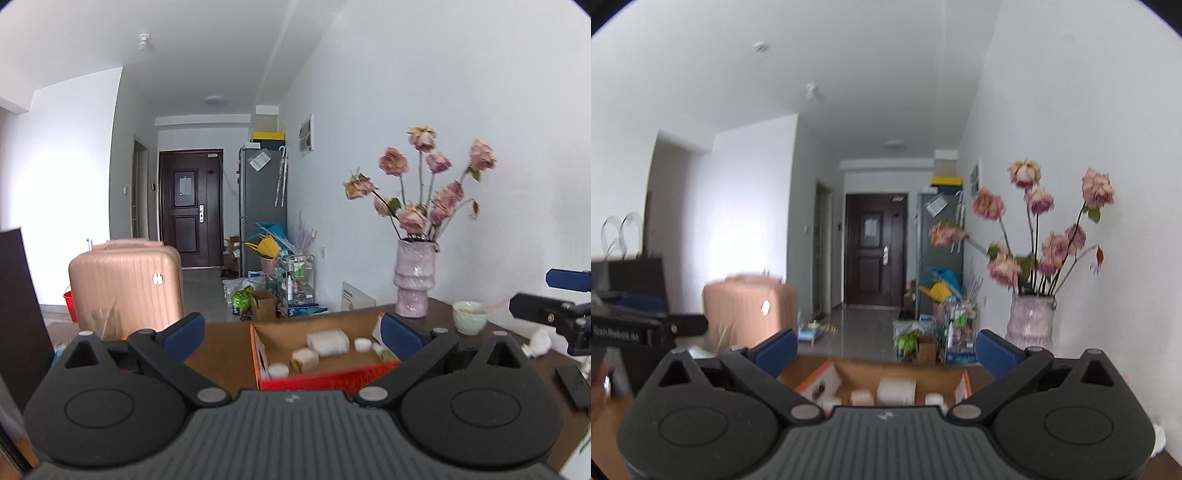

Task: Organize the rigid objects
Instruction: 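Lift both open tools out of the box and return toward the table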

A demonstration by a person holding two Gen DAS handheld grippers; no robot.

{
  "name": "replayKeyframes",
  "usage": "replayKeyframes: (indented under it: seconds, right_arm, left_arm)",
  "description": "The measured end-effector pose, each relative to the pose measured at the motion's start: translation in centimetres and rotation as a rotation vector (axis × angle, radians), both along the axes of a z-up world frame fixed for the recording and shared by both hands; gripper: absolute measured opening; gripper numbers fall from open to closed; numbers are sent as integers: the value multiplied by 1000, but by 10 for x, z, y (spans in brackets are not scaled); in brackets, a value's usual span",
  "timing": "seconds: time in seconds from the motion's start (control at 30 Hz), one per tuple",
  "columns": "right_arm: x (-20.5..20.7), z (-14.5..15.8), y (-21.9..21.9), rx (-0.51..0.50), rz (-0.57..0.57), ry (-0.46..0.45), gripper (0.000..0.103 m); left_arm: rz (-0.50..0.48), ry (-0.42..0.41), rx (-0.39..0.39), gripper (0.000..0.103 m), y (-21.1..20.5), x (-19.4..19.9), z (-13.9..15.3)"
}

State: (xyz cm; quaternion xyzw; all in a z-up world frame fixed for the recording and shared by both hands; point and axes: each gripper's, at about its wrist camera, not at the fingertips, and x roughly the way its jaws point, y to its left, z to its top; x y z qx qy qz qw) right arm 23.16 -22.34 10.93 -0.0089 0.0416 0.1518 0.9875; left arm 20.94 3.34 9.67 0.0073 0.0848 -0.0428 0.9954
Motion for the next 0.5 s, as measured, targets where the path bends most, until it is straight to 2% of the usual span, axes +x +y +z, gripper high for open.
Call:
replayKeyframes:
  seconds: [0.17, 0.3, 0.33, 0.43, 0.5]
  right_arm:
    - [-53, -51, -10, -35, -10, 65, 103]
    - [-91, -92, -17, -32, 68, 154, 103]
    - [-99, -102, -18, -26, 69, 177, 103]
    - [-115, -133, -20, 23, 45, 254, 103]
    - [-121, -152, -18, 47, 46, 316, 103]
  left_arm:
    - [-56, 65, -65, 103, 13, -63, -54]
    - [-64, 112, -64, 103, 18, -107, -93]
    - [-64, 138, -78, 103, 21, -114, -102]
    - [-75, 281, -135, 103, 30, -116, -130]
    - [-60, 356, -132, 103, 33, -111, -142]
